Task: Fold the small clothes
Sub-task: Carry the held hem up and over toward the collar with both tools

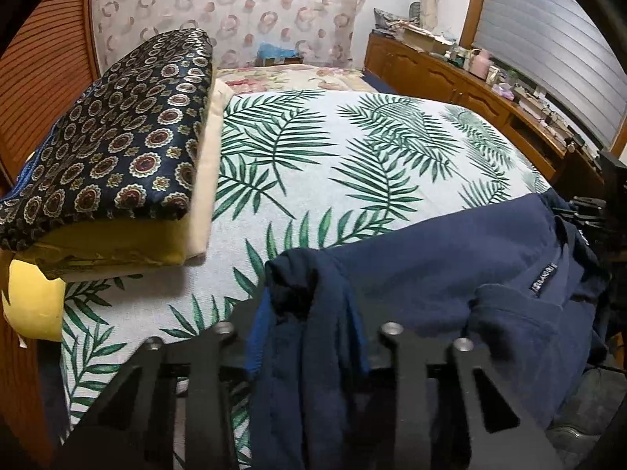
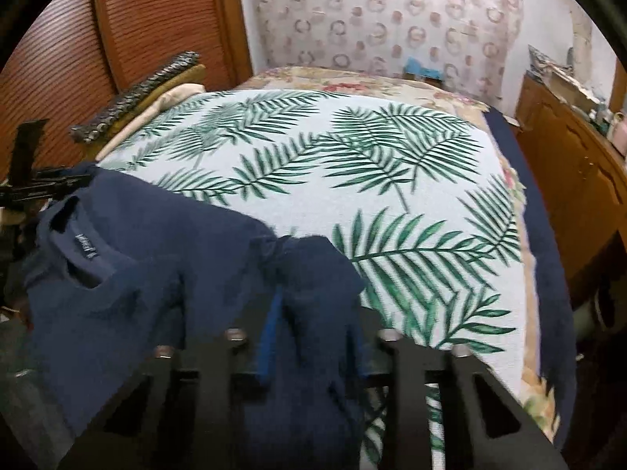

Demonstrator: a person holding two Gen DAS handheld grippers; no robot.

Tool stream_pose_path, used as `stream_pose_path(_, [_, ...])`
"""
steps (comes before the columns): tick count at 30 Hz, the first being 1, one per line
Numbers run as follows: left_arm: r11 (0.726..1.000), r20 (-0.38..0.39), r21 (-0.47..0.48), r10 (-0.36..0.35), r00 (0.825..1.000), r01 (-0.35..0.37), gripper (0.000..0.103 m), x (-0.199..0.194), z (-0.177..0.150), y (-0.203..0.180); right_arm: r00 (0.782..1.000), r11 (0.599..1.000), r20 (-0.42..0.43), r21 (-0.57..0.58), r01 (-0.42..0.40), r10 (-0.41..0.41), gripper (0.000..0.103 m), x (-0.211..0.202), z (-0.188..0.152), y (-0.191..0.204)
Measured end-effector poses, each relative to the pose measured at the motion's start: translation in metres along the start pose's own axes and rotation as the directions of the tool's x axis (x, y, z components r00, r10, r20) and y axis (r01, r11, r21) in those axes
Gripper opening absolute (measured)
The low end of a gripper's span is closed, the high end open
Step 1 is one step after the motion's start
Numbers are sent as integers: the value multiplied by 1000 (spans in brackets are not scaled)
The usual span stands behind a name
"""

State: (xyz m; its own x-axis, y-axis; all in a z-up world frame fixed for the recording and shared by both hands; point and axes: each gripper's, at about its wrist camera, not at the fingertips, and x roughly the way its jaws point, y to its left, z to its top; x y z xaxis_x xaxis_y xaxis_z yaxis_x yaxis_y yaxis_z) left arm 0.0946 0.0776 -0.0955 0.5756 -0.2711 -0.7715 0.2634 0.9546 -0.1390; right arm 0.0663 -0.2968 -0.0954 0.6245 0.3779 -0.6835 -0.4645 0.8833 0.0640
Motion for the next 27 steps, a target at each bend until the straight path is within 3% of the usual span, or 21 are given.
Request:
stream_pose_path(3, [999, 26, -21, -27, 999, 28, 18, -9, -2, -3, 1000, 1000, 14, 20, -3, 2, 13, -2, -5, 1])
stream_pose_path(9, [994, 207, -47, -89, 974, 101, 17, -79, -1, -15, 990, 996, 137, 70, -54, 44, 12, -41, -7, 8])
stream_pose_path(15, [995, 351, -6, -94, 932, 103, 17, -157, 4, -30, 959, 995, 275, 40, -86, 72, 12, -113, -4, 26])
stream_pose_path(21, [992, 465, 11, -117, 878, 127, 16, -227, 10, -38, 933, 996, 351, -6, -84, 81, 12, -181, 1, 38])
stream_pose_path(27, [994, 557, 45, -111, 823, 104, 16, -271, 20, -52, 900, 997, 428, -45, -68, 81, 12, -235, 8, 51])
